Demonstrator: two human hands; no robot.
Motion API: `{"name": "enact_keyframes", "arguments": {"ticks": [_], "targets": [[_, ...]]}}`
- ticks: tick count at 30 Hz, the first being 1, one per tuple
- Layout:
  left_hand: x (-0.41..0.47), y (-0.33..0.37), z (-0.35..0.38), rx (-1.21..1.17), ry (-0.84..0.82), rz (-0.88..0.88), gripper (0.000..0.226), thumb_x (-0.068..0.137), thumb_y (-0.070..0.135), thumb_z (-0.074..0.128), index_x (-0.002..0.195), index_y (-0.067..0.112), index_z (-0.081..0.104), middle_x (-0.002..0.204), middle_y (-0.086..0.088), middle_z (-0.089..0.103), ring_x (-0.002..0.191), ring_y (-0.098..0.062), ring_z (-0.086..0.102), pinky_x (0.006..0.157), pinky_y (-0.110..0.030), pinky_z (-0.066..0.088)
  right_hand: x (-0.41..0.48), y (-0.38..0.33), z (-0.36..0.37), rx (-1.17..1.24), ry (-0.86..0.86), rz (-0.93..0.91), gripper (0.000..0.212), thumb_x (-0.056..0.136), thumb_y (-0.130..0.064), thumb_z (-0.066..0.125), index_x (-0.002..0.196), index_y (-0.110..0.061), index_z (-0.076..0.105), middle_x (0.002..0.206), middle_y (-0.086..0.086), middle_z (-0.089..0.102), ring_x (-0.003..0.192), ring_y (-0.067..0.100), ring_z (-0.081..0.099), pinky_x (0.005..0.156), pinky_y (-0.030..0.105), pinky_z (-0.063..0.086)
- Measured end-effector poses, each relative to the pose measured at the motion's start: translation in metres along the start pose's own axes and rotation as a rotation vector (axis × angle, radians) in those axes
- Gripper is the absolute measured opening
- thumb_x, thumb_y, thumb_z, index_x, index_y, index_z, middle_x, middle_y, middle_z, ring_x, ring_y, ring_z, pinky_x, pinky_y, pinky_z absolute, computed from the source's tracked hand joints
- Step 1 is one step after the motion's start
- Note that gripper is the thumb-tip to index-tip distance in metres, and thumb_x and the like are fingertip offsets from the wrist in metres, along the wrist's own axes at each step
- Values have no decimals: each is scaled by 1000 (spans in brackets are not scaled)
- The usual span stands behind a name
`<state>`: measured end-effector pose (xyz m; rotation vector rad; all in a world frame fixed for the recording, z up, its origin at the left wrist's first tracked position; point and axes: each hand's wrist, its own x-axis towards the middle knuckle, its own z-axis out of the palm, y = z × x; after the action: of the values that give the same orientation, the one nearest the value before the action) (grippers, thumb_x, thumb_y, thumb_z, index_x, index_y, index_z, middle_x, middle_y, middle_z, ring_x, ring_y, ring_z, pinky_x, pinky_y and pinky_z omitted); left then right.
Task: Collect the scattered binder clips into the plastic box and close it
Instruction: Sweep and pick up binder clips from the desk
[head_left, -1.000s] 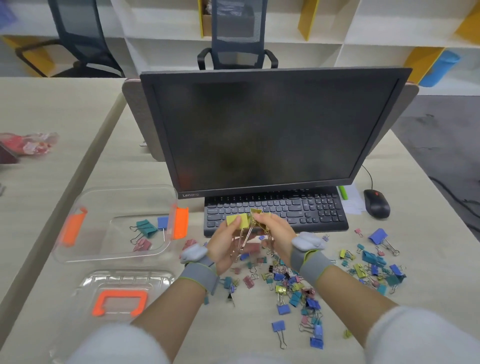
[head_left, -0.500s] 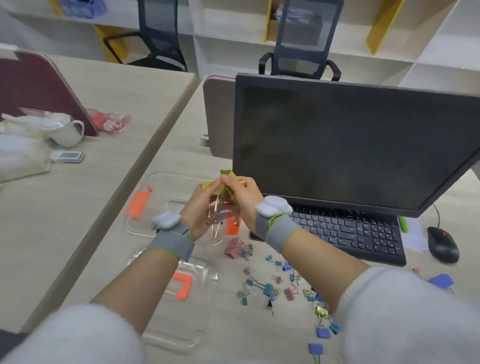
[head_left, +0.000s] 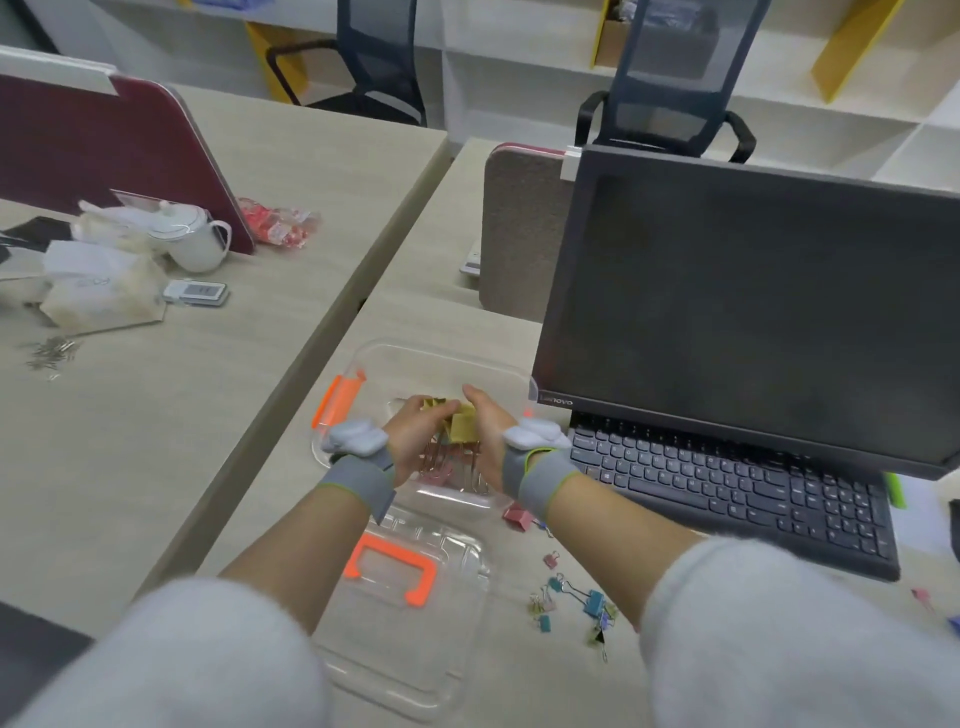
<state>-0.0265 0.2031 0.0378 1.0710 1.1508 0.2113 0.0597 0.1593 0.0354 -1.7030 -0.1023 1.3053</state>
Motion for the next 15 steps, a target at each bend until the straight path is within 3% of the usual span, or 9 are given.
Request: {"name": "enact_keyframes", "arguments": {"ticks": [2, 5, 10, 12, 13, 15], "targets": [[6, -1, 0, 104, -1, -25, 43, 88, 33, 59, 123, 11, 46, 105, -14, 57, 82, -30, 59, 72, -37, 48, 2, 3, -3, -67, 13, 38, 55, 90, -47, 44, 127, -7, 52, 124, 18, 58, 111, 35, 58, 98, 47, 45], [8, 1, 4, 284, 4, -40, 38, 89, 28, 55, 122, 13, 45, 110, -16, 58, 90, -32, 59, 77, -37, 46, 0, 6, -8, -97, 43, 57, 66, 89, -51, 43, 137, -5, 40, 141, 19, 45, 130, 36, 43, 109, 47, 33], [15, -2, 8, 515, 23, -23, 61, 92, 22, 49, 147, 18, 23, 135, -15, 49, 101, -29, 52, 69, -30, 42, 1, 10, -9, -184, 66, 37, 70, 91, -55, 36, 137, -3, 39, 143, 20, 41, 132, 37, 39, 112, 49, 30], [16, -3, 10, 550, 35, 5, 58, 94, 22, 47, 147, 16, 24, 139, -15, 46, 112, -30, 52, 78, -31, 43, 2, 8, -10, -209, 74, 21, 72, 93, -56, 31, 137, 0, 39, 143, 21, 41, 133, 38, 38, 113, 49, 28], [15, -3, 10, 543, 41, 23, 50, 95, 21, 46, 142, 17, 33, 135, -15, 48, 111, -29, 54, 79, -30, 43, 2, 7, -12, -186, 76, 25, 73, 93, -56, 31, 138, 0, 37, 145, 21, 39, 135, 38, 35, 114, 49, 26], [15, -4, 11, 539, 71, 55, 25, 94, 16, 45, 117, 23, 51, 111, -12, 55, 79, -20, 56, 63, -26, 41, 2, 3, -16, -125, 70, 43, 73, 92, -56, 35, 142, -3, 32, 149, 19, 33, 138, 36, 31, 116, 48, 23]]}}
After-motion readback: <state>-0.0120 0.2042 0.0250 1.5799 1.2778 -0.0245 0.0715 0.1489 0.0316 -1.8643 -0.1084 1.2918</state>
